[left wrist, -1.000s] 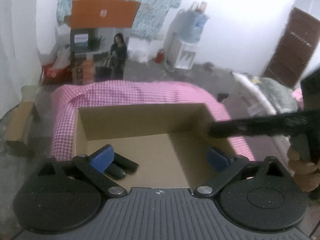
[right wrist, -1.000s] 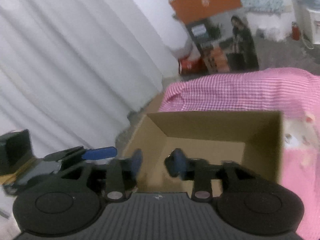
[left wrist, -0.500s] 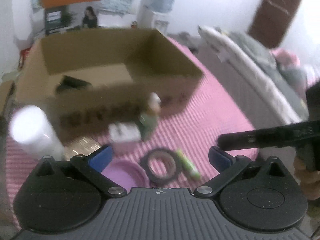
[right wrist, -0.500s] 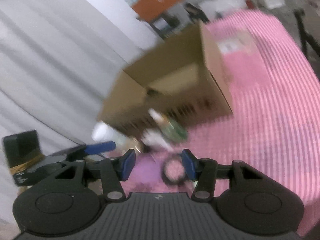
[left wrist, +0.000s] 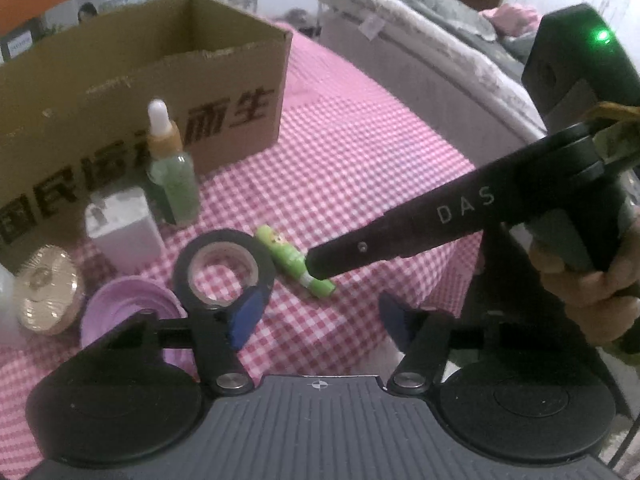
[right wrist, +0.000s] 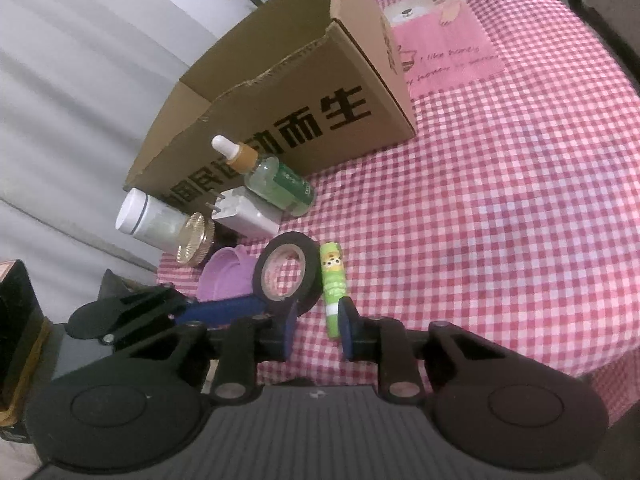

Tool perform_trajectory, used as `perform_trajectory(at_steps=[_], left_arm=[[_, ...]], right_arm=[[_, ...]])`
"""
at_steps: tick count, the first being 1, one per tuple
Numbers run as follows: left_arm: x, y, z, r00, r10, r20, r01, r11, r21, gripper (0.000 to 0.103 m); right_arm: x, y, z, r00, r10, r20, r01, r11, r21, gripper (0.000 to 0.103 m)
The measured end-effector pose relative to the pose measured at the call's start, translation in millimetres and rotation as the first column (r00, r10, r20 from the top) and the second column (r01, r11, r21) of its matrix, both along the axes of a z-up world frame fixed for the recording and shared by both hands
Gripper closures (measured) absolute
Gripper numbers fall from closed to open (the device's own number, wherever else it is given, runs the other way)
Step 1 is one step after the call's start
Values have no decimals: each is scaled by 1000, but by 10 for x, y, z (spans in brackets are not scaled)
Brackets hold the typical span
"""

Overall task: Organize rigid objects
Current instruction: 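Move the right tool to the green lip balm stick and grasp it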

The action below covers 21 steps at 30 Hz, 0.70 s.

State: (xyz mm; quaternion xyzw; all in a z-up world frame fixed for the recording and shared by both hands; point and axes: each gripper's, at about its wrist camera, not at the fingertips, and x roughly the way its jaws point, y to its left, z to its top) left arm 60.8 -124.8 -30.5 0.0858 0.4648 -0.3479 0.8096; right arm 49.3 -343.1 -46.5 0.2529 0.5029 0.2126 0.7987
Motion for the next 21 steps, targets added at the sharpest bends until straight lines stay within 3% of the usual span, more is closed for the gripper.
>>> perform_trajectory(at_steps=[6, 10, 21], left_arm=[[89, -110, -93, 999, -18, -45, 19, 1000, 10, 50], [150, -147, -131, 997, -15, -74, 16, 1000, 9, 50], [220, -214, -118, 995, -44, -90, 45, 999, 14, 48]], right_arm=[[175, 30, -140, 999, 37, -2, -37, 999, -20, 80], [227, 71, -260, 998, 50, -26, -51, 998, -24, 88], [149, -4, -334, 995, 49, -90, -45, 998, 45, 88]])
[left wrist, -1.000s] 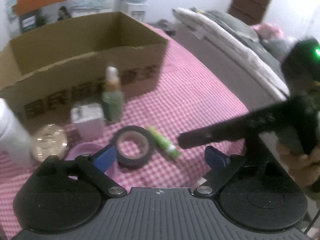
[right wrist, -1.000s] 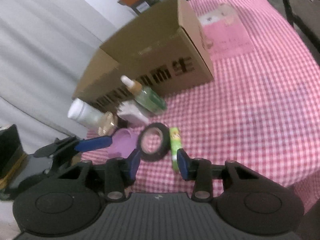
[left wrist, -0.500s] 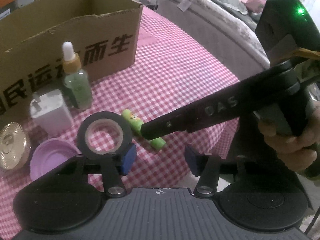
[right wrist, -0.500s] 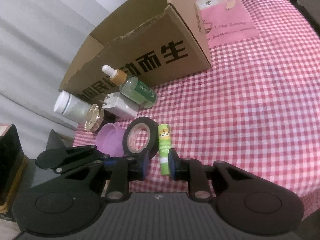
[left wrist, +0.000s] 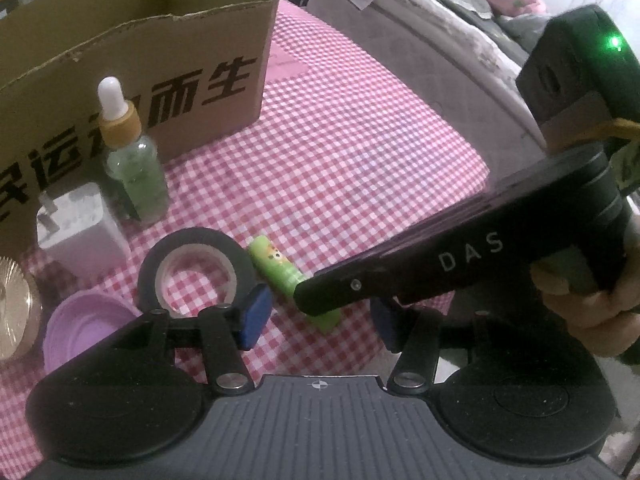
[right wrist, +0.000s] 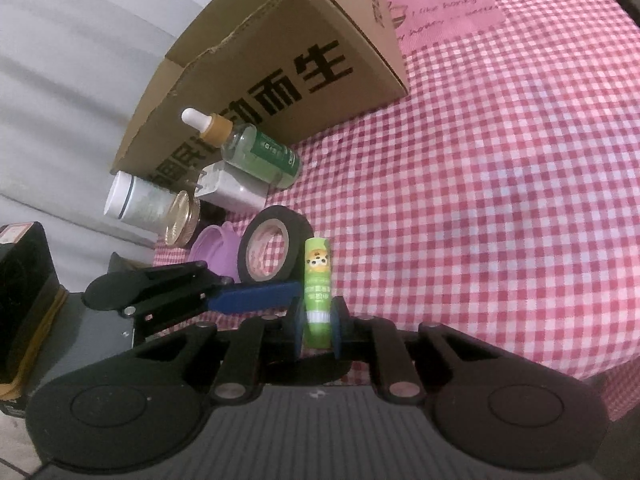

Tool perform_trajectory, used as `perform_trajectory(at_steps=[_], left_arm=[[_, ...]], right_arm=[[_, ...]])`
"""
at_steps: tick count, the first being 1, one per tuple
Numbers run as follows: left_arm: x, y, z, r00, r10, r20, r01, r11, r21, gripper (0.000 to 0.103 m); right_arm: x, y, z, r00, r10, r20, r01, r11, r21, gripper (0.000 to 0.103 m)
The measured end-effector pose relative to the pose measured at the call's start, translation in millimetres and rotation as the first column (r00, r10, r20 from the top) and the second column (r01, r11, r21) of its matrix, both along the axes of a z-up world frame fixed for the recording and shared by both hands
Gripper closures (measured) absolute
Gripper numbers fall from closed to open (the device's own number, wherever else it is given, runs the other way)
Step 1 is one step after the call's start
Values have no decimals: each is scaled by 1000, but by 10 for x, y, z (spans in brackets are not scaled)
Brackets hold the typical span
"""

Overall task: Organize rigid objects
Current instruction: 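Move the right tool to the green lip balm stick and grasp it, then carry the green lip balm into the box and open the right tool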

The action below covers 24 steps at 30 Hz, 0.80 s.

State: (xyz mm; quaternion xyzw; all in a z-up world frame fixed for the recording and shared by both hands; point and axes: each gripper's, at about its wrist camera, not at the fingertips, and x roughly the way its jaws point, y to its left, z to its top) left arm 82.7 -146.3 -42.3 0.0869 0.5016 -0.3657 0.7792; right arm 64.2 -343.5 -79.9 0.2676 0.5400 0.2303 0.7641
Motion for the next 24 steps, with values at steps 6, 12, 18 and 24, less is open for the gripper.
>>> perform_trajectory(at_steps=[6, 12, 18, 24], left_arm=[[31, -32, 5, 1000, 11, -9, -11, 1000, -3, 49], [6, -76, 22, 999, 33, 18, -34, 999, 8, 51], [-10, -100, 31, 999, 39, 38, -40, 999, 22, 54], [-46, -112, 59, 997, 33, 75, -35, 999, 23, 54]], right_arm=[[129, 69, -4, 1000, 4, -8, -4, 1000, -9, 86], [207, 131, -4, 1000, 24, -4, -24, 1000, -11, 86], [189, 118, -36, 1000, -5, 7, 4, 1000, 23, 85], [63, 66, 32, 998, -47, 36, 46, 998, 47, 86]])
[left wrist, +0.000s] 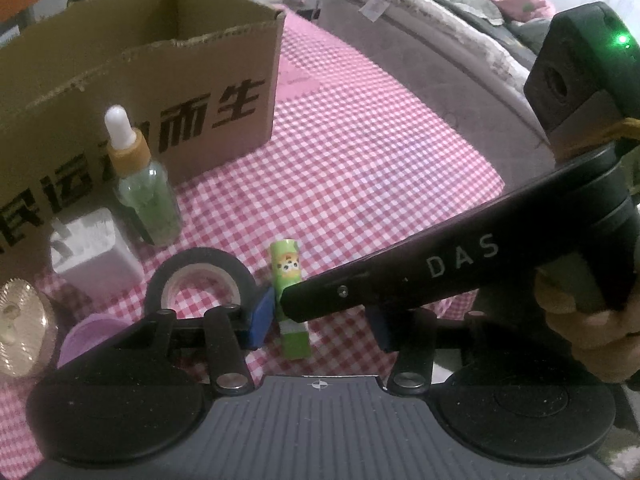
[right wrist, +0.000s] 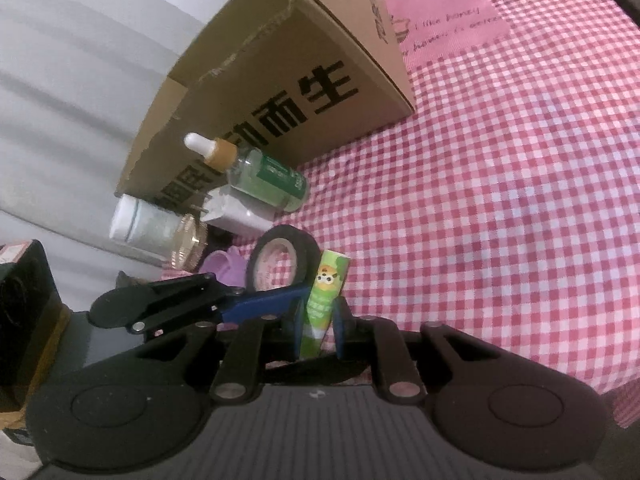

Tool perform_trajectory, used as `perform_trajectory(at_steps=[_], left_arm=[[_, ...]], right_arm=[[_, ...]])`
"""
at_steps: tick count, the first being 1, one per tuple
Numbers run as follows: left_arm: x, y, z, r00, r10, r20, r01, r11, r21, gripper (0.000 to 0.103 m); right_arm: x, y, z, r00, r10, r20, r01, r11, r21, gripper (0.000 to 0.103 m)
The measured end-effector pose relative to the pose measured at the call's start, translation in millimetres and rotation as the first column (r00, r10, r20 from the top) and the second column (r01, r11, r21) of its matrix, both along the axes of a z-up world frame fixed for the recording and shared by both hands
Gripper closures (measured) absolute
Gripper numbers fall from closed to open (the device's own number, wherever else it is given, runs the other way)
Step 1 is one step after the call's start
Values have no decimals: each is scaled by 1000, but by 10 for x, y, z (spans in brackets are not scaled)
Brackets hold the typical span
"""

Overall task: Organize rigid objects
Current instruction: 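Carry the green lip balm into the box and open the right tool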

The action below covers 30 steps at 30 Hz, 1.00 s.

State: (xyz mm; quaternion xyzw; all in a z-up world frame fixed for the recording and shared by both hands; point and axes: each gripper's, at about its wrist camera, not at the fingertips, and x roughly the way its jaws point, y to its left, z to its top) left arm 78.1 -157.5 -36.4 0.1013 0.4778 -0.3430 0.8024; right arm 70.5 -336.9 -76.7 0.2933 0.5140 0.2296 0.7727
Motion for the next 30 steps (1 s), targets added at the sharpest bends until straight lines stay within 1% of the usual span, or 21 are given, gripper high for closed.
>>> perform_trajectory(at_steps=[8, 11, 14, 18, 24, 30], left_arm=[[-67, 17, 165, 999, -4, 46, 6, 999, -48, 57], [-102, 68, 271, 997, -1, 78, 6, 998, -69, 57], [-121, 122, 391, 993, 20, 120, -8, 996, -94, 57], [-126, 264, 557, 987, 60, 146, -41, 990, -134, 58], [-129, 490, 849, 965, 116, 236, -76, 982, -172, 58], [64, 775, 1156, 936, 198, 291, -138, 967, -215, 58]], right_arm=[[-128, -49, 231, 997, -43, 63, 45, 999, -19, 87], [-186, -74, 340, 995, -54, 88, 56, 998, -21, 87], [-250, -80, 530, 988, -54, 144, 59, 998, -33, 87], [-266, 3, 763, 975, -46, 216, 55, 998, -35, 87], [-213, 204, 1107, 950, -13, 313, 24, 999, -32, 87], [35, 524, 1481, 913, 59, 404, -35, 997, -65, 87]])
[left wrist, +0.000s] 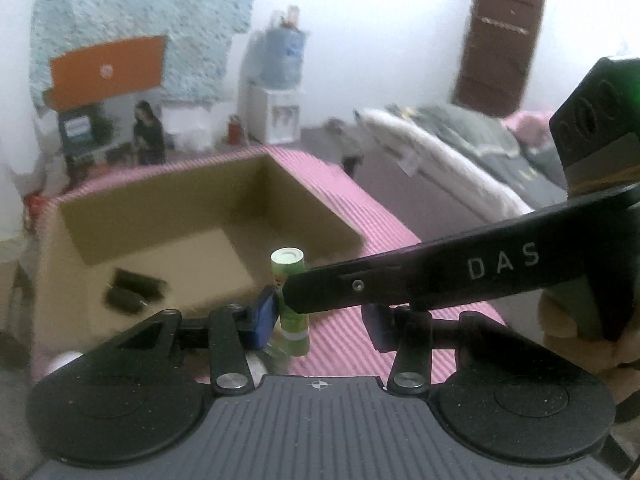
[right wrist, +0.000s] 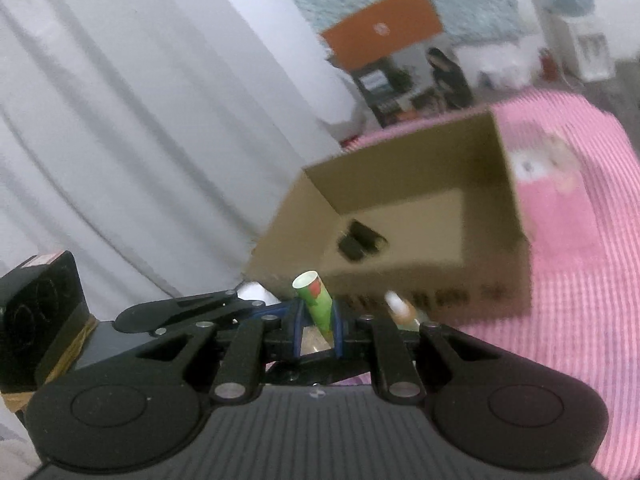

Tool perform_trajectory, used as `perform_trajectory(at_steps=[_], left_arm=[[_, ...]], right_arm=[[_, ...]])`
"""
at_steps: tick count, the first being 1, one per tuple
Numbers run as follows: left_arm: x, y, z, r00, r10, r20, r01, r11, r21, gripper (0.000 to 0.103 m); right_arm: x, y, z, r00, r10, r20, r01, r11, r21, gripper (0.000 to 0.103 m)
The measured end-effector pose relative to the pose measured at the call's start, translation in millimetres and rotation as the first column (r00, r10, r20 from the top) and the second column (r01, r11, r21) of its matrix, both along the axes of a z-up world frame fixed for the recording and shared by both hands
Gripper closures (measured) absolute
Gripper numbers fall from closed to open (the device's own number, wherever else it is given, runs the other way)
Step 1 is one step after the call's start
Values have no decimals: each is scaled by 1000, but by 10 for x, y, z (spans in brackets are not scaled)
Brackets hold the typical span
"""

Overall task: Organize rigid objects
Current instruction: 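Carry the green lip balm into the box and open the right tool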

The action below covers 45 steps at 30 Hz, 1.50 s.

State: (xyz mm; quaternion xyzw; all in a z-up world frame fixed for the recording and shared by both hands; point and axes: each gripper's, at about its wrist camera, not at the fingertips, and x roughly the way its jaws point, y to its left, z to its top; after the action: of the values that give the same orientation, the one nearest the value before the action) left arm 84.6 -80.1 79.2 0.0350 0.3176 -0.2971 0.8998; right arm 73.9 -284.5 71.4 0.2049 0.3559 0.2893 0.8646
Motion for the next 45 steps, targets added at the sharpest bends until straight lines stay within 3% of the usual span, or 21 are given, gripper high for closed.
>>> perform_trajectory(at_steps=[5, 8, 14, 21, 31, 45], left_arm=[[285, 211, 188, 997, 71, 29, -72, 997, 15, 59], [549, 343, 181, 994, 113, -2, -113, 993, 35, 59], [954, 511, -85, 980, 178, -92, -168, 979, 114, 60], [1265, 656, -380, 956, 232, -181, -193, 959, 208, 60], [1334, 809, -416, 938, 292, -184, -250, 943, 221, 58], [1334, 849, -243, 950, 291, -115, -270, 948, 170, 50]], right_arm=[[398, 359, 280, 995, 82, 64, -79, 996, -42, 87], [679, 605, 321, 992, 117, 56, -113, 992, -61, 87], [1335, 1019, 101, 977, 189, -100, -196, 978, -67, 87], [1914, 1373, -382, 925, 230, -303, -267, 960, -85, 87], [2185, 1721, -596, 899, 251, -358, -326, 931, -167, 87], [2402, 1761, -655, 898, 237, -372, -319, 931, -178, 86]])
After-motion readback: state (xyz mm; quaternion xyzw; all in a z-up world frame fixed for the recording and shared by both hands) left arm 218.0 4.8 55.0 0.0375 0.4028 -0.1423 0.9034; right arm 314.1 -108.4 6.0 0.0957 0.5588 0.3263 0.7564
